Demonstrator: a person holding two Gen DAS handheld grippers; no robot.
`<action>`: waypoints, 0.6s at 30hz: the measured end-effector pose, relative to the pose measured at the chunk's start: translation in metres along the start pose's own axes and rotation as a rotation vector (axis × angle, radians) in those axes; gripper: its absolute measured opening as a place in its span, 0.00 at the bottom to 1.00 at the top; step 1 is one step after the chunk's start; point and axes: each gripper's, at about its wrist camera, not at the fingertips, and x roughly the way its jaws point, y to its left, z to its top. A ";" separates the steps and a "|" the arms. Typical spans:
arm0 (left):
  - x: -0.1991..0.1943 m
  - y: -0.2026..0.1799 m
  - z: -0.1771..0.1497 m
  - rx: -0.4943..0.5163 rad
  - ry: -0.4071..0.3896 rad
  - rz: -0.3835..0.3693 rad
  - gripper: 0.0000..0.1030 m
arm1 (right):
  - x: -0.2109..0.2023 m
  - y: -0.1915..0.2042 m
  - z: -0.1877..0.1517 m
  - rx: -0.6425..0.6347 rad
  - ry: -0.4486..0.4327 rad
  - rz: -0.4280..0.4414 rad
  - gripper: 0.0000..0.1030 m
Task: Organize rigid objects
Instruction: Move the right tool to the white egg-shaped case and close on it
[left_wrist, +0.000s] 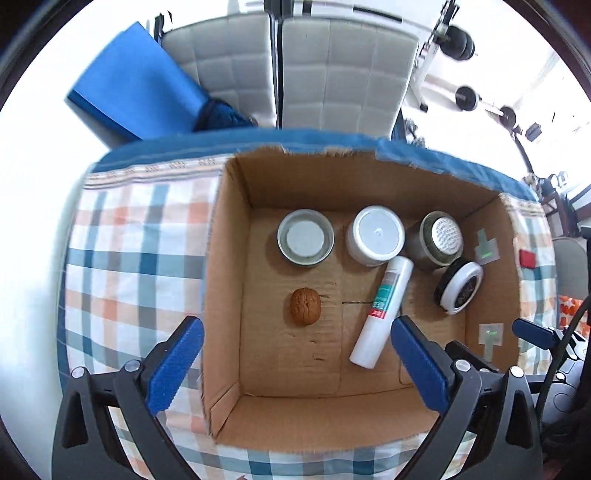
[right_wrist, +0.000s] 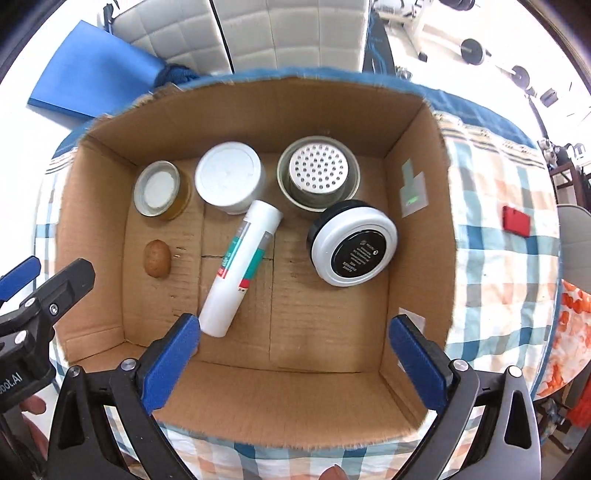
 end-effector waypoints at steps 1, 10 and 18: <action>-0.009 0.000 -0.004 -0.003 -0.021 0.004 1.00 | -0.012 -0.001 0.000 -0.003 -0.013 0.000 1.00; -0.064 -0.008 -0.030 -0.011 -0.117 -0.015 1.00 | -0.086 -0.020 -0.034 -0.013 -0.133 0.038 1.00; -0.103 -0.018 -0.048 0.006 -0.191 -0.002 1.00 | -0.143 -0.019 -0.066 -0.045 -0.227 0.053 1.00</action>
